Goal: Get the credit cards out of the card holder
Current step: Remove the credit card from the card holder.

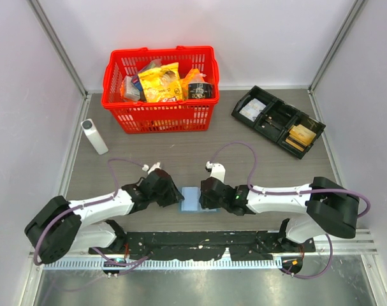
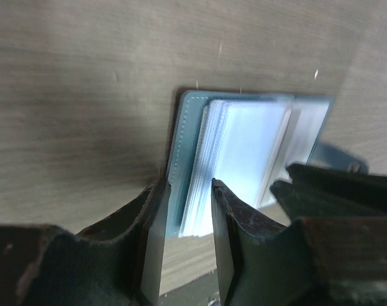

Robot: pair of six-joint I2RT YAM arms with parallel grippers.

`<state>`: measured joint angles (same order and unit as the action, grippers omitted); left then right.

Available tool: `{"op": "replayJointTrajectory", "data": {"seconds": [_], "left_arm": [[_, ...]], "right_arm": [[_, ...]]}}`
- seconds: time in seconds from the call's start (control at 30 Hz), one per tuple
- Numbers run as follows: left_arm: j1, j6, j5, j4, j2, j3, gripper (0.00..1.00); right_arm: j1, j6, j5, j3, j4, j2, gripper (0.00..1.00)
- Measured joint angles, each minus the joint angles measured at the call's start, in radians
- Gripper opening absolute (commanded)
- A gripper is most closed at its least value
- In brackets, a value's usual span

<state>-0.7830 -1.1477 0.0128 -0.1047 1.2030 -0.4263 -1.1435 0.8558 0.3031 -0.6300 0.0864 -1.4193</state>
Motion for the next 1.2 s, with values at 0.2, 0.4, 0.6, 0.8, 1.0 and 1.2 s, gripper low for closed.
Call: {"op": "replayJointTrajectory", "data": {"seconds": [0.2, 0.4, 0.6, 0.8, 1.0, 1.2], "left_arm": [[-0.109, -0.103, 0.024, 0.002, -0.085, 0.063, 0.35], [-0.148, -0.136, 0.079, -0.08, -0.188, 0.062, 0.36], [-0.148, -0.113, 0.14, -0.187, -0.241, -0.039, 0.37], [-0.159, -0.049, 0.124, -0.185, -0.094, -0.196, 0.36], [-0.19, 0.02, 0.093, -0.177, 0.108, -0.272, 0.24], [-0.215, 0.062, 0.114, -0.216, 0.175, -0.275, 0.22]], "right_arm": [[0.003, -0.059, 0.05, -0.033, 0.054, -0.005, 0.4], [0.004, -0.117, 0.064, -0.065, 0.078, -0.039, 0.4], [0.01, -0.125, 0.079, -0.066, 0.103, 0.005, 0.43], [0.042, -0.098, 0.086, -0.056, 0.108, 0.055, 0.43], [0.074, -0.076, 0.085, -0.022, 0.13, 0.055, 0.43], [0.091, -0.068, 0.075, -0.008, 0.132, 0.054, 0.43]]}}
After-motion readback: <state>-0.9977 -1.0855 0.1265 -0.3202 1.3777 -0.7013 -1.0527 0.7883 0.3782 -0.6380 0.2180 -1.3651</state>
